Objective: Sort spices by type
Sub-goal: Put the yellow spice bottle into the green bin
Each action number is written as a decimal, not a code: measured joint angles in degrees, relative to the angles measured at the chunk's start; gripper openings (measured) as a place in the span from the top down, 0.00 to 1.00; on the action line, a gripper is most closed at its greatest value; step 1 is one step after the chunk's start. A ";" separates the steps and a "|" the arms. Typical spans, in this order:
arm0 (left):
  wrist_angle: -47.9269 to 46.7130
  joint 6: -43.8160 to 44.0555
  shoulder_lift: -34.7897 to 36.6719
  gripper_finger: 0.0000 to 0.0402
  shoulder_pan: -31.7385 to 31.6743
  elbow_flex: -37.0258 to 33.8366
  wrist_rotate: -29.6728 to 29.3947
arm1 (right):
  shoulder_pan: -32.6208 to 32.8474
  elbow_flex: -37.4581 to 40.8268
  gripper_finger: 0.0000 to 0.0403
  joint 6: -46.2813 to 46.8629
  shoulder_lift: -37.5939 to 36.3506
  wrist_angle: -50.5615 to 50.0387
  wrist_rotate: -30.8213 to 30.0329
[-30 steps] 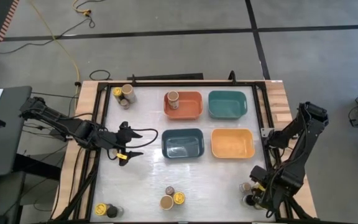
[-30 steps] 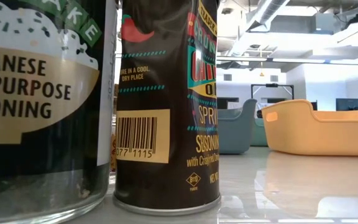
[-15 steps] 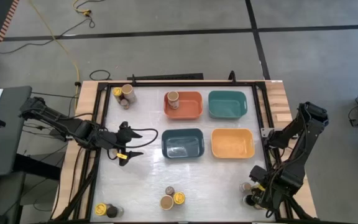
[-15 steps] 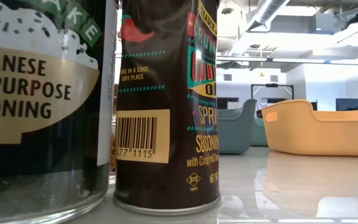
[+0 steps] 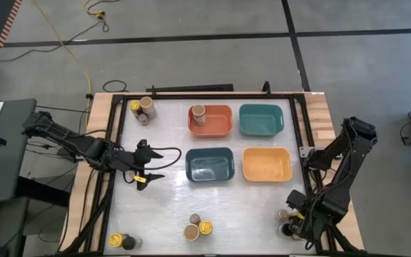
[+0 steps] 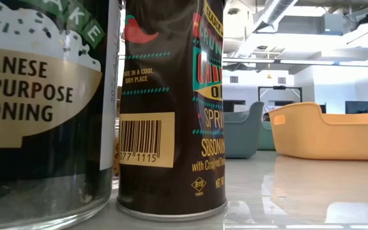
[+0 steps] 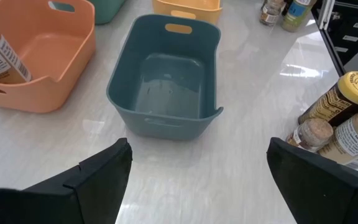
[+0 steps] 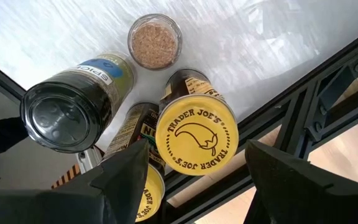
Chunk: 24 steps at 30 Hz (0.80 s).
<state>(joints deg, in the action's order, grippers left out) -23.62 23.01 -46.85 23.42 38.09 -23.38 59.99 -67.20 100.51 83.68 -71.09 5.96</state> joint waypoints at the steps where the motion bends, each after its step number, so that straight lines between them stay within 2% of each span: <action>1: 0.00 0.02 0.00 0.11 0.01 0.00 -0.02 | 0.00 0.00 0.23 0.00 0.00 0.00 0.00; 12: 0.02 0.16 0.00 0.11 0.00 0.01 -0.01 | 0.00 0.02 0.02 0.39 0.00 -0.01 0.00; 24: 0.04 0.16 0.00 0.11 0.00 0.02 0.01 | 0.42 0.02 0.04 1.01 0.00 0.47 -0.03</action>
<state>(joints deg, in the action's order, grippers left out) -23.57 23.18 -46.85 23.42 38.11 -23.38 60.40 -67.18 101.51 83.68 -70.62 5.93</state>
